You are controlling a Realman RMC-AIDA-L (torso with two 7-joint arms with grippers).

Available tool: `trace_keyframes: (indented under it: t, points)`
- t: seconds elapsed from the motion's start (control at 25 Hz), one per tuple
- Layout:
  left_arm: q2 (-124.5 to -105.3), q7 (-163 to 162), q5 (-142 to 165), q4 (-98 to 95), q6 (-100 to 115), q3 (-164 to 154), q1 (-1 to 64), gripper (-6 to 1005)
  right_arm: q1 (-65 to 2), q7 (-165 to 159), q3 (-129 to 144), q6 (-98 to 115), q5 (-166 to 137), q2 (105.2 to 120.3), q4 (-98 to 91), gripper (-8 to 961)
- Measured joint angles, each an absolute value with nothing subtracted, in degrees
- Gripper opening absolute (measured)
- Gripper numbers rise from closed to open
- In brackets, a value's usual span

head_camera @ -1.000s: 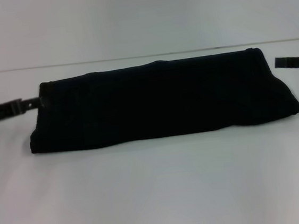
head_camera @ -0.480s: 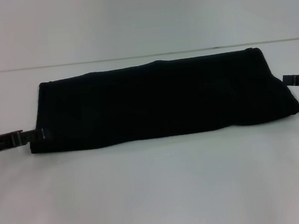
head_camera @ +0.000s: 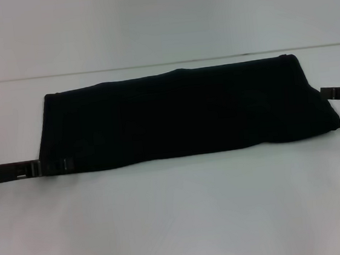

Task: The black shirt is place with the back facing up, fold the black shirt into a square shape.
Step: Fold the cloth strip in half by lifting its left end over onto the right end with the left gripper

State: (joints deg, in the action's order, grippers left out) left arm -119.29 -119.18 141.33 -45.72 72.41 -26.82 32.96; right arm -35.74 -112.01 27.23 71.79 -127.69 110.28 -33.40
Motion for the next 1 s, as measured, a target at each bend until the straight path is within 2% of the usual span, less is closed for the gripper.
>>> trace_keyframes:
  t: [0.08,0.32,0.64,0.76,1.0]
  points:
    - [-119.31,-118.77,141.33,-45.72,71.39,-26.99,32.96,824,-35.68,-111.97,27.24,71.78,-127.78,110.23,-33.40,714]
    - [-119.23,-118.32,141.33,-45.75,69.93,-27.04,32.99,635,-35.51,-112.56,27.25,71.57,-128.87,109.75,-33.05,713]
    - [-118.97,-118.30,141.77,-45.79,69.98,-27.13,33.48,462,-36.14,-116.00,27.42,68.21,-135.08,110.07,-32.77,695]
    - [-118.88,-118.30,141.83,-45.79,70.04,-27.16,33.58,397,-36.72,-116.20,27.42,66.46,-136.37,110.51,-32.01,624]
    - [-118.83,-118.30,141.86,-45.79,70.05,-27.16,33.72,141,-38.23,-115.83,27.86,63.60,-136.92,110.77,-28.85,612]
